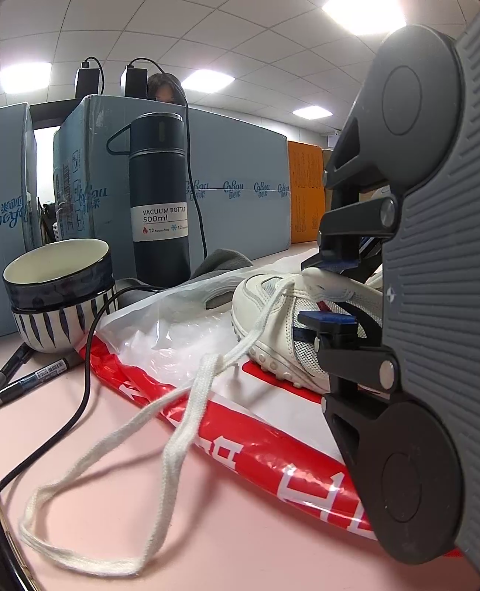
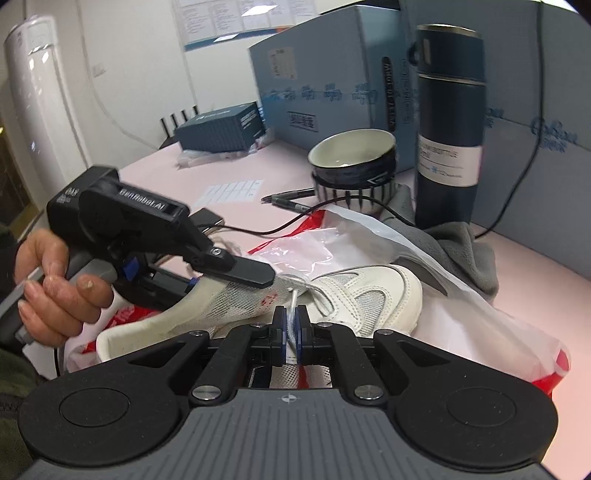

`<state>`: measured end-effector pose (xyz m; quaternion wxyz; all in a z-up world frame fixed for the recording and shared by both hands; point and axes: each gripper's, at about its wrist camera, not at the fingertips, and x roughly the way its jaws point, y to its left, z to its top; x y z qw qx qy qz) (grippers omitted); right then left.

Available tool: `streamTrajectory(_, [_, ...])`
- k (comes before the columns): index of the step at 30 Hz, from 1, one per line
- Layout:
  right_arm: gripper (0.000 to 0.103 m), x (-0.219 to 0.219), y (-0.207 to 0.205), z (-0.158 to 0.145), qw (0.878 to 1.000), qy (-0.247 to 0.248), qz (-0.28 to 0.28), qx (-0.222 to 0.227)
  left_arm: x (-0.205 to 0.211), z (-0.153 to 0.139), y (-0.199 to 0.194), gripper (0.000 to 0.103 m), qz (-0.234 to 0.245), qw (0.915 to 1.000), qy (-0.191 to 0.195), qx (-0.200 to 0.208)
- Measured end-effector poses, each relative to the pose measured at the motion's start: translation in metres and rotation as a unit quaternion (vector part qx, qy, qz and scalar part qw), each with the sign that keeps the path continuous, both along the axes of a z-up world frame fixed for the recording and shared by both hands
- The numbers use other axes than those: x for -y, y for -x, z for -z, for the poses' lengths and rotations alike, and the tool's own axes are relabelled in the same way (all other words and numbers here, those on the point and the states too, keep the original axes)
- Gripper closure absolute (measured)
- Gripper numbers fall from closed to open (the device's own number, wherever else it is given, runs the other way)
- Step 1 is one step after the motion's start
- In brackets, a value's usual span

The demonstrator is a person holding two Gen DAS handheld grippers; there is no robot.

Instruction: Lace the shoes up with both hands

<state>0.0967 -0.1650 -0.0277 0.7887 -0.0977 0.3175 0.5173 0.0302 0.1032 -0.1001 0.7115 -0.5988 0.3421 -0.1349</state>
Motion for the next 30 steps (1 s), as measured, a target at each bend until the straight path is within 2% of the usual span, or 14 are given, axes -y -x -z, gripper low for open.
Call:
streamTrajectory(13, [0.097, -0.004, 0.002, -0.003, 0.999, 0.022, -0.026, 0.012, -0.001, 0.0, -0.001, 0.083, 0.003, 1.0, -0.002, 0.0])
streamTrajectory(30, [0.099, 0.007, -0.004, -0.002, 0.999, -0.022, 0.042, -0.019, -0.001, 0.0, -0.002, 0.083, 0.003, 1.0, 0.0, 0.0])
